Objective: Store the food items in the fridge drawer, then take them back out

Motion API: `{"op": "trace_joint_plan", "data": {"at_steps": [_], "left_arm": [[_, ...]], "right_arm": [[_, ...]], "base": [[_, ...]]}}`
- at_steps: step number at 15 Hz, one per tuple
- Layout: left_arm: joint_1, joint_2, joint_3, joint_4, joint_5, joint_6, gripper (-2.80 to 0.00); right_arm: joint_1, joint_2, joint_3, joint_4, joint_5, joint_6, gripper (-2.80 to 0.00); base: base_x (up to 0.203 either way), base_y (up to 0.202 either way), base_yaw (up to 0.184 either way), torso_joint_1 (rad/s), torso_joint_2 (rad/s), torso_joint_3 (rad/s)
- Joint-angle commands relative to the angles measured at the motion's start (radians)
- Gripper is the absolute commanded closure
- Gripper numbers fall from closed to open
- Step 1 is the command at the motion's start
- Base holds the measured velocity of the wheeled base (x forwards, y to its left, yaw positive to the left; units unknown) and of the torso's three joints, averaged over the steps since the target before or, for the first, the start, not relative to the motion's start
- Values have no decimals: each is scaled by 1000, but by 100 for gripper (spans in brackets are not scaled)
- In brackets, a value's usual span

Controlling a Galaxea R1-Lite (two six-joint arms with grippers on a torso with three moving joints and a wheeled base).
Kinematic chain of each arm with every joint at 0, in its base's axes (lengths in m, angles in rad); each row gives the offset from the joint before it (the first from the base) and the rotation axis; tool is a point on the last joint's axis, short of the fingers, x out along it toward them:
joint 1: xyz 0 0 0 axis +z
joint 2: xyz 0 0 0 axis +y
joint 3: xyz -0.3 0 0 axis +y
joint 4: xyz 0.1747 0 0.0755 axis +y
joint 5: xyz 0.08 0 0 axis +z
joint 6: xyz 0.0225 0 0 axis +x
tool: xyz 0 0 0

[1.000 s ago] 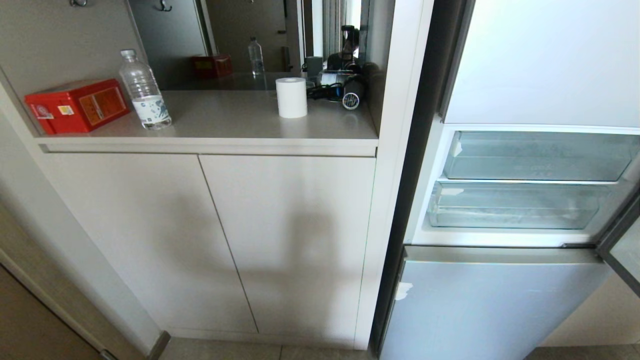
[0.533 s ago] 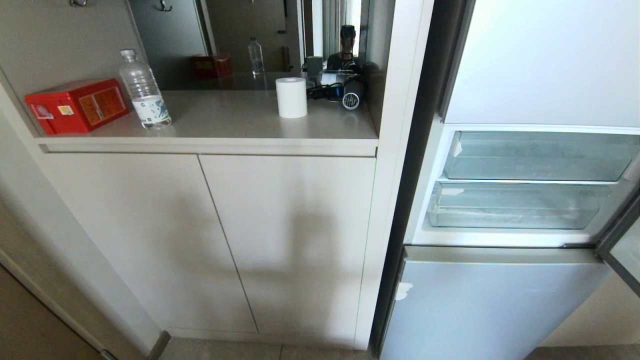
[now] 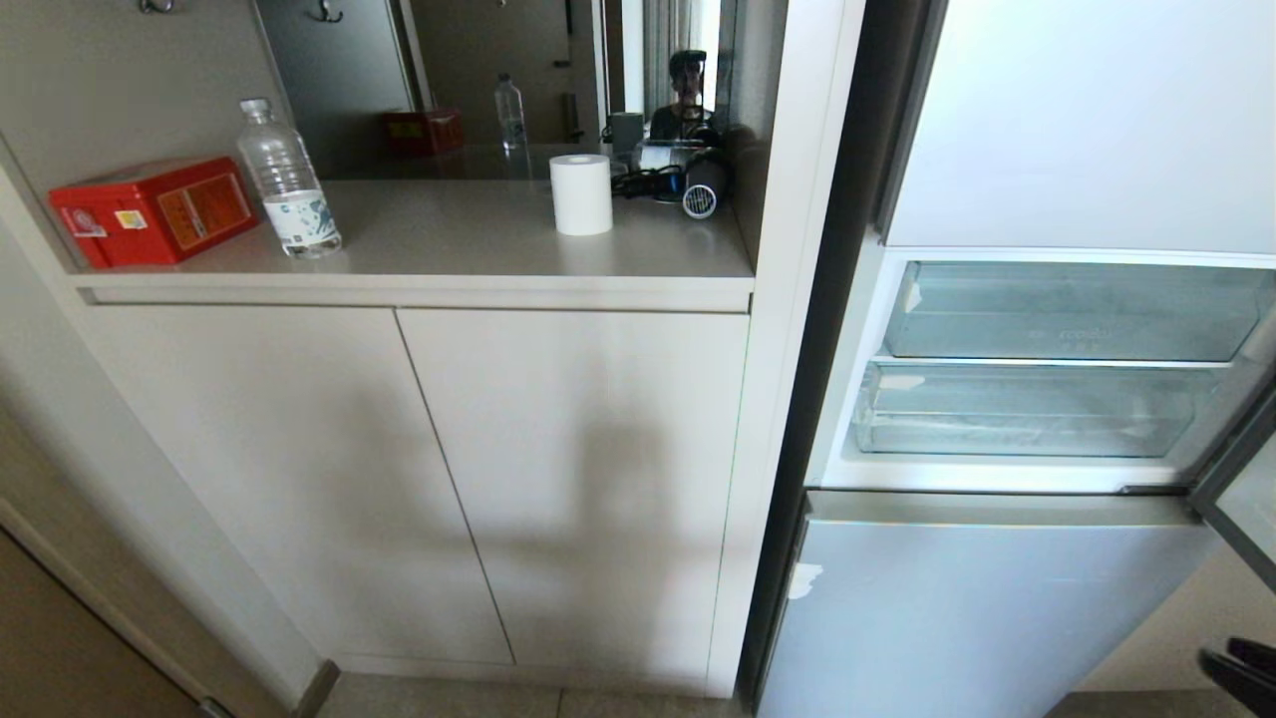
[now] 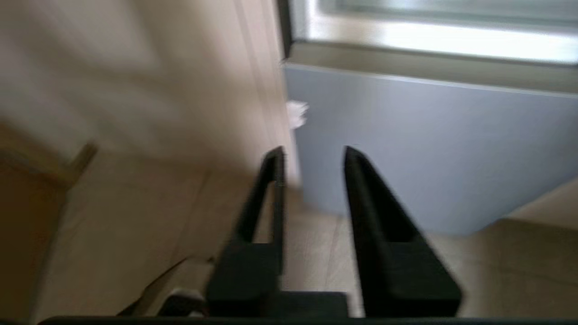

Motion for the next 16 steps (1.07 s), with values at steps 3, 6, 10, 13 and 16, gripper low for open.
{"op": "trace_joint_plan", "data": {"at_steps": [3,6,10,13,16], "left_arm": [[0,1,0,0,0,0,0],[0,1,0,0,0,0,0],[0,1,0,0,0,0,0],[0,1,0,0,0,0,0],[0,1,0,0,0,0,0]], "right_arm": [[14,618,-50,-300,83,19,-280],[19,905,-59,-648,107,30,-280],[16,1258,-92,-1196,99,33,-280],[19,1447,-176,-1409,37,25,-280],[20,1514,-303,-1439,-25,9,-280]], "base": [[0,0,0,0,0,0],[0,0,0,0,0,0],[0,0,0,0,0,0],[0,0,0,0,0,0],[0,0,0,0,0,0]]}}
